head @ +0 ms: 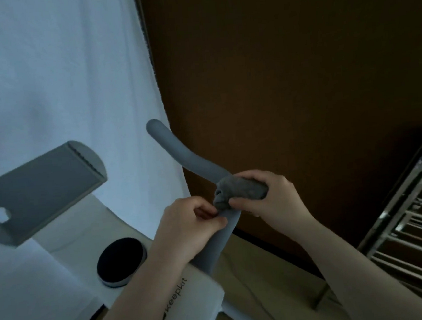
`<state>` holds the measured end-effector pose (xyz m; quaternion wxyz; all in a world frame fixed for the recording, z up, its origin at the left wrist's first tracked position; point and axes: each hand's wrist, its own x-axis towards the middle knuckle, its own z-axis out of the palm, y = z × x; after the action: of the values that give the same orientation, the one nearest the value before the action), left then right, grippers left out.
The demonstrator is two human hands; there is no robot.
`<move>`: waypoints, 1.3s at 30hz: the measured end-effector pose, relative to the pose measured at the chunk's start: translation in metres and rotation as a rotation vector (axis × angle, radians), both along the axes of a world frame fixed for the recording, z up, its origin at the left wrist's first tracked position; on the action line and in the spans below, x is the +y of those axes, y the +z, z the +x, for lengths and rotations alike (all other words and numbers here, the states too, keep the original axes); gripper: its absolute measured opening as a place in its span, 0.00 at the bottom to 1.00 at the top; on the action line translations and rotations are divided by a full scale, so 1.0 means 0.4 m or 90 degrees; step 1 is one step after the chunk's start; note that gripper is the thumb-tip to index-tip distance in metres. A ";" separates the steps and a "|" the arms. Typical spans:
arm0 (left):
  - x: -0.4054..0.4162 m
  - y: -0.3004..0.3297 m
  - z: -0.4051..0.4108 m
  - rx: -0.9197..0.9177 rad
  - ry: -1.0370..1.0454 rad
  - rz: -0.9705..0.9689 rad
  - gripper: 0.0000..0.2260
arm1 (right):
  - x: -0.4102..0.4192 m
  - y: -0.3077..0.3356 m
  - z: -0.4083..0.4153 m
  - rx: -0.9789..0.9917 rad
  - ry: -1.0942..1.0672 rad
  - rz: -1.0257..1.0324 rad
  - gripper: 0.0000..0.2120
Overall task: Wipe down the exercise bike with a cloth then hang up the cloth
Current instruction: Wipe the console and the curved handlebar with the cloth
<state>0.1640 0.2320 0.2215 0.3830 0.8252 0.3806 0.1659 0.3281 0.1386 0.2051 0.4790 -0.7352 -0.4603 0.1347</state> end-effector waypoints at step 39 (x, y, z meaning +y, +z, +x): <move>-0.003 -0.007 -0.001 0.000 0.000 0.043 0.02 | -0.046 -0.140 -0.179 0.176 -0.202 0.216 0.25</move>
<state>0.1635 0.2308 0.2187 0.3552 0.8376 0.3748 0.1783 0.2566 0.1203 0.1492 0.6687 -0.6820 -0.2857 0.0777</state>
